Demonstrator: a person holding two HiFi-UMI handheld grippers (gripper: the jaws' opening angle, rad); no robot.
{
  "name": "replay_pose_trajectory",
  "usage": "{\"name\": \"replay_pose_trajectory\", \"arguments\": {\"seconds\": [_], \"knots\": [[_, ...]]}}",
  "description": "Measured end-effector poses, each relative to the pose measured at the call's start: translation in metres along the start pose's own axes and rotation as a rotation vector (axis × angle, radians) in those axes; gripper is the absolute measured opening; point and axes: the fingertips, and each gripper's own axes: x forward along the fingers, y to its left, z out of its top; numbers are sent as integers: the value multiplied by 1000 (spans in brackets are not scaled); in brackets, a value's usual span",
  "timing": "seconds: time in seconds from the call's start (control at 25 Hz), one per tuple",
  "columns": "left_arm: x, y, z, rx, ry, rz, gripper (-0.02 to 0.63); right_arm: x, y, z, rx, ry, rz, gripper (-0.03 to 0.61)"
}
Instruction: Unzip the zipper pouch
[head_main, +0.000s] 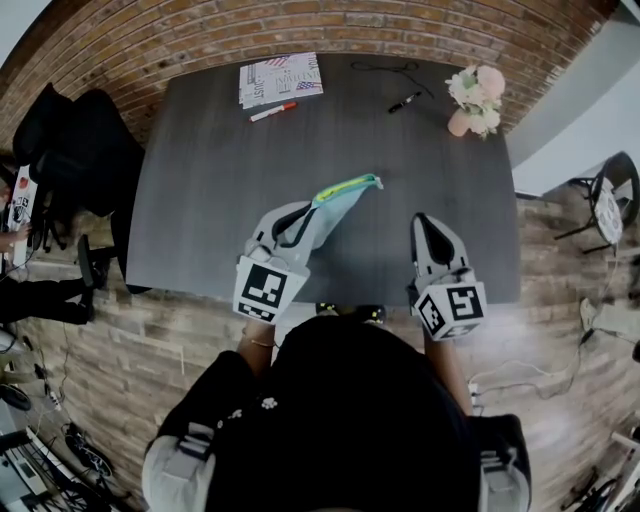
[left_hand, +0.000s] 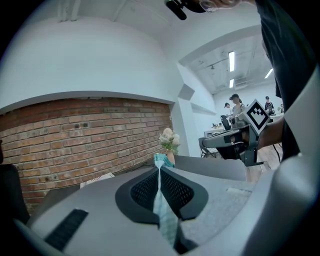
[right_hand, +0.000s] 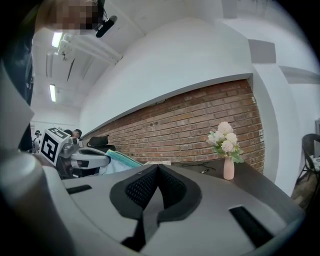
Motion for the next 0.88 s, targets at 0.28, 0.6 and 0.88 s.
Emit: {"name": "replay_pose_trajectory", "arguments": {"seconds": [0.28, 0.6, 0.88], "knots": [[-3, 3, 0, -8, -7, 8, 8, 2, 3, -3, -3, 12, 13, -2], [-3, 1, -2, -14, -1, 5, 8, 2, 3, -6, -6, 22, 13, -3], [-2, 3, 0, 0, -12, 7, 8, 5, 3, -6, -9, 23, 15, -2]]}}
